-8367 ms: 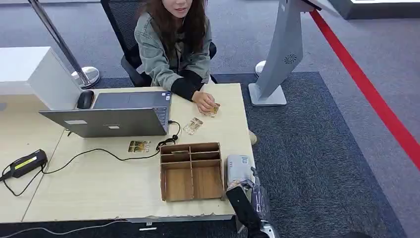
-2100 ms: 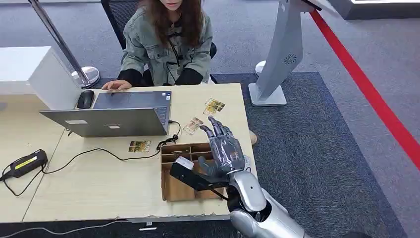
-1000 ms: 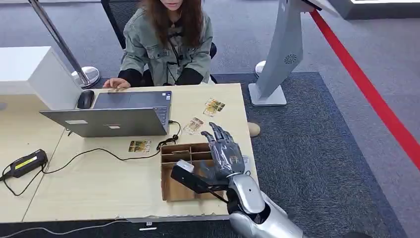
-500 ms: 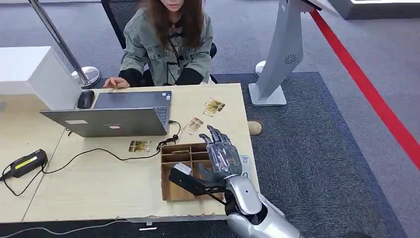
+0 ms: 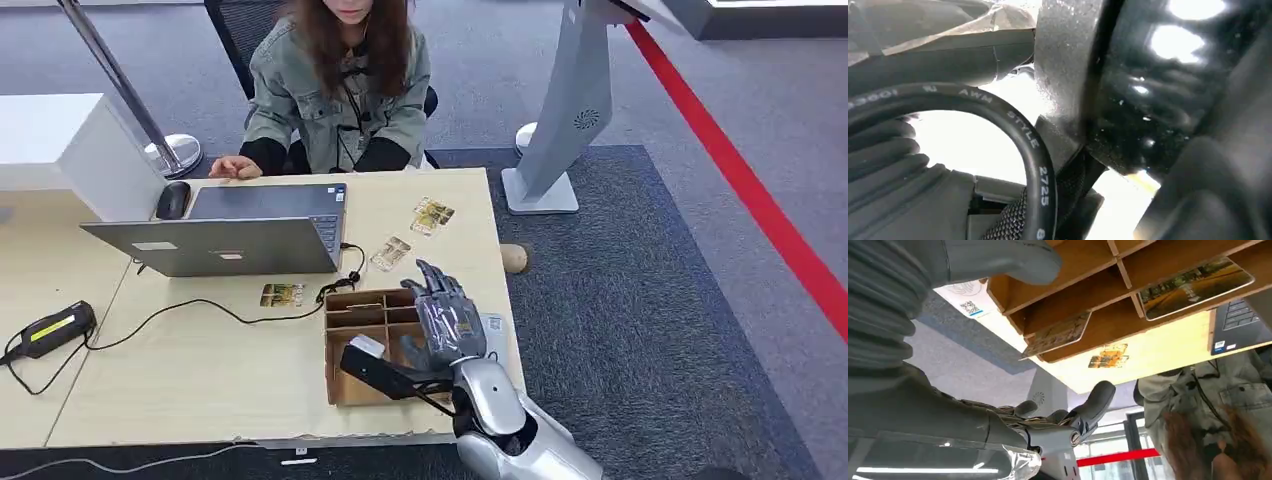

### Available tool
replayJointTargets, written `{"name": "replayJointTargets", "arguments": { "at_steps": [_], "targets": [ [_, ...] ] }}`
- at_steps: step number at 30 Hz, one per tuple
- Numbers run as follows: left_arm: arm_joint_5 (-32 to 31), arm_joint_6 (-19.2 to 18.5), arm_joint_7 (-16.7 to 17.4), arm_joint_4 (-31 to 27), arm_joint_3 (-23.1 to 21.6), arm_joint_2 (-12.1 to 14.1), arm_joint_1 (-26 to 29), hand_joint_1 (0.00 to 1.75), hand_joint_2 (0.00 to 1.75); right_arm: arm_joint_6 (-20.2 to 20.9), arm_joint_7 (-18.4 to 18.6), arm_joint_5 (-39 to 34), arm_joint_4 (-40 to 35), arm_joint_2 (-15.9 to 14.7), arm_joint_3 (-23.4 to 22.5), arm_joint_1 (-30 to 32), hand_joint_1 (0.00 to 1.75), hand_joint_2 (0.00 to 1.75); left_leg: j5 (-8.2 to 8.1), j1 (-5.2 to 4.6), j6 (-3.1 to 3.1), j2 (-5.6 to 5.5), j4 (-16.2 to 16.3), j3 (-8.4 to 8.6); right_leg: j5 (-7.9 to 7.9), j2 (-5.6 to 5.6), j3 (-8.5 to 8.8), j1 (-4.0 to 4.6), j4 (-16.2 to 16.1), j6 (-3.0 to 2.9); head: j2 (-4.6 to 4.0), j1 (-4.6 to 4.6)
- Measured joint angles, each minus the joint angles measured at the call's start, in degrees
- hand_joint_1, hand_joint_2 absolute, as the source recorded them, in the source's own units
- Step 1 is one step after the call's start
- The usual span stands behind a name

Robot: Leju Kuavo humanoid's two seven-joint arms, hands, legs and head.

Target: Pass the card to the sensor for recognition and then transmit it.

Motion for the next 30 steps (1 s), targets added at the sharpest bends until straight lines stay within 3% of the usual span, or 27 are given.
{"name": "replayJointTargets", "arguments": {
  "at_steps": [30],
  "targets": [
    [-1.1,-0.3,-0.2,0.0,0.0,0.0,-0.2,0.00,0.00,-0.8,1.9,1.6,3.7,0.3,-0.2,-2.8,0.44,1.75,0.00,0.00,0.00,0.00,0.0,0.00,0.00,0.00,-0.01,0.00,0.0,0.00,0.00,0.00]
  ]
}}
